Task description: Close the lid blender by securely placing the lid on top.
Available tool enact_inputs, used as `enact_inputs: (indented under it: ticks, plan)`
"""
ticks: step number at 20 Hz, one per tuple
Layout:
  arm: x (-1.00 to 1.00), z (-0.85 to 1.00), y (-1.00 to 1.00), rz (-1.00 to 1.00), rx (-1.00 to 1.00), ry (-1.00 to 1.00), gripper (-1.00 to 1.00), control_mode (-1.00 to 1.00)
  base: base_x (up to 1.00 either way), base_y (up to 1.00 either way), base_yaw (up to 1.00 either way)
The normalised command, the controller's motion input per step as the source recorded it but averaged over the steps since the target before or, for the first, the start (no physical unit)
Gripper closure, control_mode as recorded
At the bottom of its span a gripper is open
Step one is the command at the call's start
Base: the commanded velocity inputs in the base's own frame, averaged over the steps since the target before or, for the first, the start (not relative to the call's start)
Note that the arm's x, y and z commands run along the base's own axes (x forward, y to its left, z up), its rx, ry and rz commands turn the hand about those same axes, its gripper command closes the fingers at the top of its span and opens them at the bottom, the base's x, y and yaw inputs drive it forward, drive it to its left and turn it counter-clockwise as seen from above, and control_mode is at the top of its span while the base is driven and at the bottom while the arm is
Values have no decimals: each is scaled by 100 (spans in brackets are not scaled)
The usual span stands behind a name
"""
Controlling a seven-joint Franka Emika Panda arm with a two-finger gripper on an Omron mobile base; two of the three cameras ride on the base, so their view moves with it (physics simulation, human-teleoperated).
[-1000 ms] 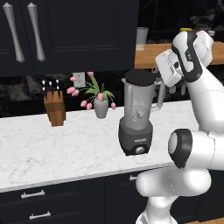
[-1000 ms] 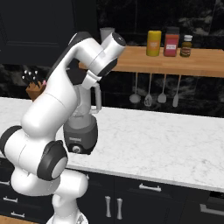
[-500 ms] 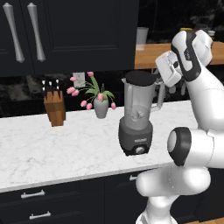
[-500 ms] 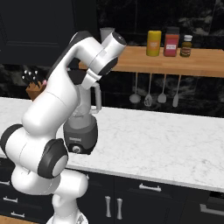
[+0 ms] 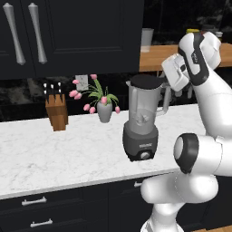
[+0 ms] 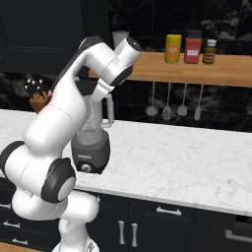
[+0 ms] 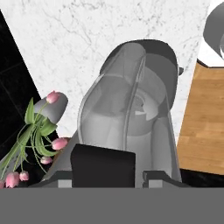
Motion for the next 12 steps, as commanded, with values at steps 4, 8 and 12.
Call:
enact_inputs:
  ticks: [4, 8, 12]
  plan:
    - [0, 0, 4, 0, 0, 0, -100, -100, 0, 0, 0]
    - [0, 0, 6, 0, 0, 0, -100, -100, 0, 0, 0]
    - [-1, 3, 1, 0, 0, -8, -100, -100, 0, 0, 0]
